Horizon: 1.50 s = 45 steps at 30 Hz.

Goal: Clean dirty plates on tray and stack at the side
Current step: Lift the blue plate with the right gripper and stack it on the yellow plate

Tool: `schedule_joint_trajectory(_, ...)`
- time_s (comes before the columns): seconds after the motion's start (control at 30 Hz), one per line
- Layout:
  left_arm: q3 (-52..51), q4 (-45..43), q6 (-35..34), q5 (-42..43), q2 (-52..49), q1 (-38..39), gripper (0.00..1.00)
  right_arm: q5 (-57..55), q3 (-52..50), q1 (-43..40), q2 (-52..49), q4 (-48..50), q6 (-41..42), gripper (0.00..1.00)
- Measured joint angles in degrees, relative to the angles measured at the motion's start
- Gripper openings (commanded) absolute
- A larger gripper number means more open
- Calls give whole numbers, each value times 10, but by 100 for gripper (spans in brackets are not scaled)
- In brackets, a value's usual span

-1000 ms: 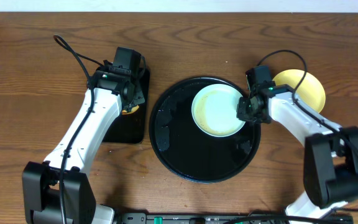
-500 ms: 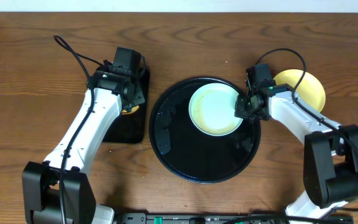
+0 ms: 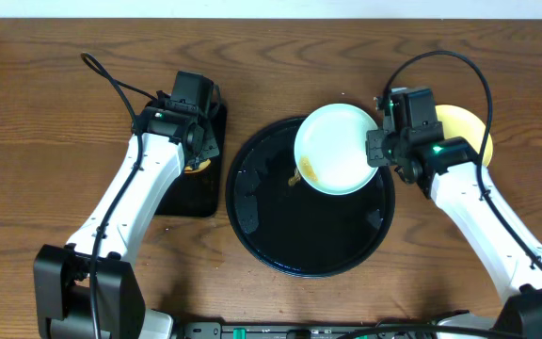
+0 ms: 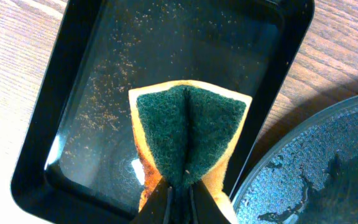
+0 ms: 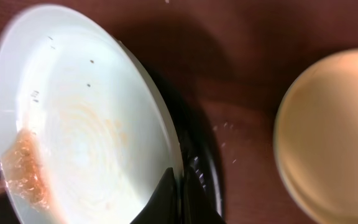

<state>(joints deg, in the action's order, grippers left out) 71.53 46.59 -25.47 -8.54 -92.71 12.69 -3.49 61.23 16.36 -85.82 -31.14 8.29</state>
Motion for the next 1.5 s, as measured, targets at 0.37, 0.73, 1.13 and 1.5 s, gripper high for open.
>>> schedule_joint_trajectory(0.37,0,0,0,0,0,0,7,-183,0,112,32,45,-89,1)
schedule_joint_trajectory(0.73,0,0,0,0,0,0,7,-380,0,274,33,109,-241,1)
schedule_joint_trajectory(1.13,0,-1,0,0,0,0,8,-486,0,310,33,147,-309,1)
schedule_joint_trajectory(1.5,0,-1,0,0,0,0,8,-495,0,302,33,147,-306,1)
